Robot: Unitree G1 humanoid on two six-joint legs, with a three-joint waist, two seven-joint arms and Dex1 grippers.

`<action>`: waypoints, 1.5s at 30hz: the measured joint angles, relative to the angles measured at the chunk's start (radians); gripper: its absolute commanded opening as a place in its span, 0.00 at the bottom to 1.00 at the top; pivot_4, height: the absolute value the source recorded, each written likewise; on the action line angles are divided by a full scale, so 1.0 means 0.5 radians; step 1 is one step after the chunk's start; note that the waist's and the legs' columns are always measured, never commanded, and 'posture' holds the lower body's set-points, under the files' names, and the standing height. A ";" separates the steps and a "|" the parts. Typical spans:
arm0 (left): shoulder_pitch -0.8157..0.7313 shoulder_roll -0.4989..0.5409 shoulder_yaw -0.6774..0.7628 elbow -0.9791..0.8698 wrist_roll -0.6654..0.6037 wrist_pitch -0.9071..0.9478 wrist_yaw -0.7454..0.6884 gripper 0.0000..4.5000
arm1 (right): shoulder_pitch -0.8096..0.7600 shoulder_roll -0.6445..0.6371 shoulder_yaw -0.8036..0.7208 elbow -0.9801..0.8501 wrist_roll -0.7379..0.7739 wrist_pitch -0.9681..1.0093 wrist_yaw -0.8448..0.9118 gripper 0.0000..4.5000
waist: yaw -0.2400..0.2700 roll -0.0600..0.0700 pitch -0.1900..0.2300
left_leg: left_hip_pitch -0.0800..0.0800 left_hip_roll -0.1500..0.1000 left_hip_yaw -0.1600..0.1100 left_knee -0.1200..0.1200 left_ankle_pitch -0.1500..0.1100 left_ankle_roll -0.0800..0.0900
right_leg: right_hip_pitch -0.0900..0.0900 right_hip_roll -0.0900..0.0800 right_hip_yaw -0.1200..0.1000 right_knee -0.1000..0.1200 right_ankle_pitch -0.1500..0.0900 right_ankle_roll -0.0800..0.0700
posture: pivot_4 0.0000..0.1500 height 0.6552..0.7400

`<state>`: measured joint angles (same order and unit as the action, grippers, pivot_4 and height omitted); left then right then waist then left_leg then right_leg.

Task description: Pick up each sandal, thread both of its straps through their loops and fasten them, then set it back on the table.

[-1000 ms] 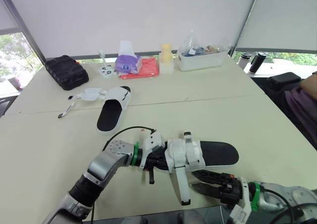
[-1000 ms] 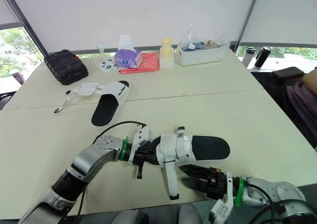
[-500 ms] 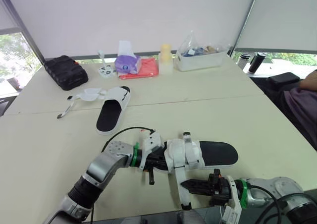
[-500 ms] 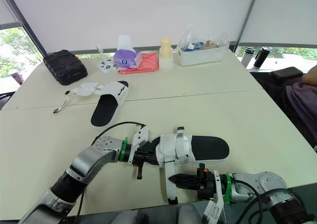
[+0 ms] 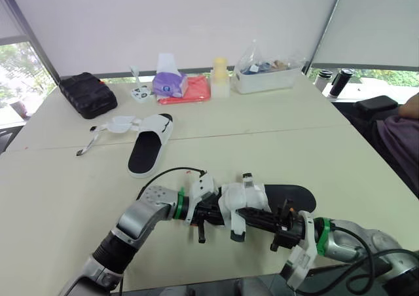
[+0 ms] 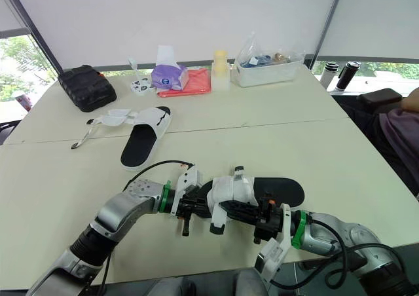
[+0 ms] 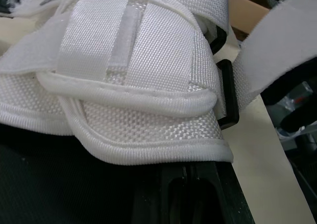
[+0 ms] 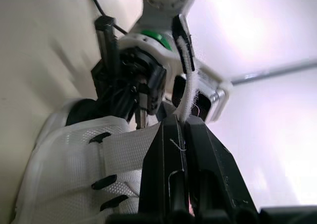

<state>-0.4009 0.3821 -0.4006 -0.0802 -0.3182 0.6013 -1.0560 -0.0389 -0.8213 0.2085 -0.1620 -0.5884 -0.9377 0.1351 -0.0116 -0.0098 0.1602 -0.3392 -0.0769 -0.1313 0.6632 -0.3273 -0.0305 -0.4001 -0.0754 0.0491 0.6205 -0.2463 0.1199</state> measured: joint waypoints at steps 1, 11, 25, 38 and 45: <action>-0.007 -0.003 0.000 0.005 0.001 -0.003 -0.001 0.00 | -0.002 0.029 0.031 -0.003 0.109 0.082 0.066 0.01 | 0.000 0.000 0.000 | 0.000 0.000 0.000 0.000 0.000 0.000 | 0.000 0.000 0.000 0.000 0.000 0.000 | 1.00 1.00; -0.027 -0.005 0.003 0.050 0.013 -0.038 0.006 0.00 | 0.158 0.110 0.146 -0.376 1.561 1.274 0.804 0.01 | 0.004 0.001 0.000 | -0.001 0.001 -0.002 0.000 -0.002 0.003 | 0.000 -0.003 -0.002 -0.003 0.000 0.001 | 1.00 1.00; -0.024 -0.020 0.002 0.053 0.012 -0.040 0.021 0.00 | -0.042 0.180 -0.006 -0.614 1.955 2.167 1.039 0.74 | 0.010 0.001 0.000 | -0.003 0.001 -0.004 0.000 -0.002 0.003 | -0.001 -0.004 -0.007 -0.004 0.001 0.001 | 1.00 1.00; -0.021 -0.049 0.001 0.061 0.010 -0.041 0.029 0.00 | -0.388 0.276 -0.189 -0.698 2.721 3.177 1.040 0.74 | 0.043 0.001 0.000 | -0.010 0.000 -0.004 0.000 -0.002 0.003 | -0.007 -0.007 -0.008 -0.005 0.001 0.002 | 1.00 1.00; -0.011 -0.058 0.003 0.048 0.007 -0.043 0.028 0.00 | -0.576 0.279 -0.253 -0.459 2.707 3.341 1.051 0.74 | 0.047 0.001 0.000 | -0.026 0.000 -0.004 0.001 -0.002 0.003 | -0.022 -0.007 -0.010 -0.005 0.002 0.001 | 1.00 1.00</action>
<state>-0.4065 0.3530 -0.3993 -0.0563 -0.3149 0.5796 -1.0421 -0.3269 -0.6820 0.0822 -0.3917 0.7652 0.7329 0.6608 0.0121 -0.0091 0.1600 -0.3520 -0.0767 -0.1335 0.6638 -0.3283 -0.0290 -0.4112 -0.0790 0.0441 0.6182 -0.2454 0.1206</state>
